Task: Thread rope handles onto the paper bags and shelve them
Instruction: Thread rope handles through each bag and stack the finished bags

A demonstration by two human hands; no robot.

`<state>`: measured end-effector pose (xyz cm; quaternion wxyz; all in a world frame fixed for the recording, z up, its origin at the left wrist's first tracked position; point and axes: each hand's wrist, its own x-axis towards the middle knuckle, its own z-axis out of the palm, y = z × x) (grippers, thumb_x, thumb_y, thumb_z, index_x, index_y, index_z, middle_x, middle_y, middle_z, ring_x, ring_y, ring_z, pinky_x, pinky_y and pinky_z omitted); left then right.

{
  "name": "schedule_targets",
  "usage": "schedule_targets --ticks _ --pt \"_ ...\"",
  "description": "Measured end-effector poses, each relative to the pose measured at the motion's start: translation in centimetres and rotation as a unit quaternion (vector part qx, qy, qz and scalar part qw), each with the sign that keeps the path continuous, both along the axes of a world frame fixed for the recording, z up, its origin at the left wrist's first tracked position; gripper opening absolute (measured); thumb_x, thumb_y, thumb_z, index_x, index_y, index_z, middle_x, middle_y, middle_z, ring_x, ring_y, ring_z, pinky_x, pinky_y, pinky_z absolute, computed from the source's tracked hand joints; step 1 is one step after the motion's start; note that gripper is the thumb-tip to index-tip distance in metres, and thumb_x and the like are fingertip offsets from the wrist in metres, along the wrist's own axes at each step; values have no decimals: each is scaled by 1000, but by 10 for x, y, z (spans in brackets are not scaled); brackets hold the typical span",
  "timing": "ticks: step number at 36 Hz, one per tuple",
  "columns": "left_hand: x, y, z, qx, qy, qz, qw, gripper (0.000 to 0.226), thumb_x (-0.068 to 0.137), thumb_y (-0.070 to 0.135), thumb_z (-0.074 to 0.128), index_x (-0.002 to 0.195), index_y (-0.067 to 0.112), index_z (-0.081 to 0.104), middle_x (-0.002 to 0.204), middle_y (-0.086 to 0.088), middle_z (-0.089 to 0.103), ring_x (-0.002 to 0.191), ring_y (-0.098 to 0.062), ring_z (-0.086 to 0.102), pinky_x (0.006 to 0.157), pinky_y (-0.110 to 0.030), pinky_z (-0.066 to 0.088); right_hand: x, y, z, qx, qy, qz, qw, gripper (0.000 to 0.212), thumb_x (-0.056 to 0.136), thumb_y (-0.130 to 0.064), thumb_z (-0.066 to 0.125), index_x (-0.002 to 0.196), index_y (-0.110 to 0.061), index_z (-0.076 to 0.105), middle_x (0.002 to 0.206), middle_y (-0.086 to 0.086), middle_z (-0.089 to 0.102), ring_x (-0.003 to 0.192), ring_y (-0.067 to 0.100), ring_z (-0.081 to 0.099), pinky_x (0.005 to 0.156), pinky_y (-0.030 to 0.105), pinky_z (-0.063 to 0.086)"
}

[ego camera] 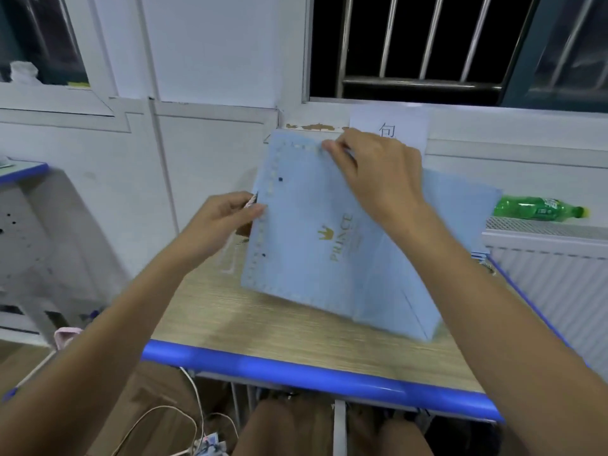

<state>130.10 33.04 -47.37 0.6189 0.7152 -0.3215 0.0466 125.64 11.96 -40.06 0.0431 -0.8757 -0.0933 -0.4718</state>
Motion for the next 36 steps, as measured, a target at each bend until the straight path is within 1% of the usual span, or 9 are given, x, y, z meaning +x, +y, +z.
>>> schedule_targets --ticks 4,9,12,16,19,21,26,30,36 --pt "-5 10 11 73 104 -98 987 27 79 31 55 57 23 70 52 10 58 44 -4 50 48 -13 41 6 -11 -3 43 116 0 992 39 98 -39 40 87 -9 61 91 10 63 92 33 54 69 33 32" --pt "24 11 1 284 178 2 942 29 90 29 60 87 2 71 79 -10 73 62 -18 68 60 -25 55 31 -24 -67 133 319 -14 938 38 97 -37 40 69 -13 50 73 4 50 77 24 46 61 29 32" --pt "43 6 -4 322 202 34 924 18 93 17 58 87 0 63 69 -6 70 54 -13 65 60 -24 53 37 -38 -108 207 420 13 883 42 99 -29 39 59 -17 32 61 -1 36 66 18 39 49 23 24" --pt "62 1 -8 182 270 75 943 18 90 11 59 73 6 56 62 -5 56 50 -14 57 63 -29 56 36 -57 -142 231 446 -28 864 31 95 -37 46 78 -12 51 78 3 53 76 22 52 60 29 36" --pt "65 -15 -12 17 320 59 945 11 90 10 59 80 9 58 72 -5 57 66 -14 62 73 -32 57 32 -60 -145 231 381 -27 895 27 93 -33 49 99 -7 56 95 7 57 90 27 57 69 32 39" --pt "68 -28 -20 -2 300 75 951 5 90 6 58 87 10 59 78 -5 58 74 -15 59 79 -30 52 27 -59 -143 187 333 -14 924 23 95 -27 48 103 -6 55 96 6 50 87 26 53 68 31 37" --pt "68 -49 -45 128 198 162 958 15 91 6 54 90 17 64 92 -5 58 85 -15 52 75 -23 42 27 -71 -152 116 311 -34 943 27 97 -23 46 108 -1 57 116 17 52 100 33 56 73 32 38" --pt "61 -58 -61 260 87 259 926 18 92 13 53 101 13 68 93 -3 61 83 -16 52 75 -26 39 20 -74 -159 45 308 -78 947 30 98 -29 41 112 -9 59 117 8 53 113 27 49 87 32 38" --pt "44 -62 -68 307 -43 233 922 20 93 17 54 101 6 69 101 -4 67 97 -22 61 77 -25 40 21 -96 -147 176 290 -77 937 20 93 -14 46 93 -4 63 96 14 62 91 33 59 74 36 47"
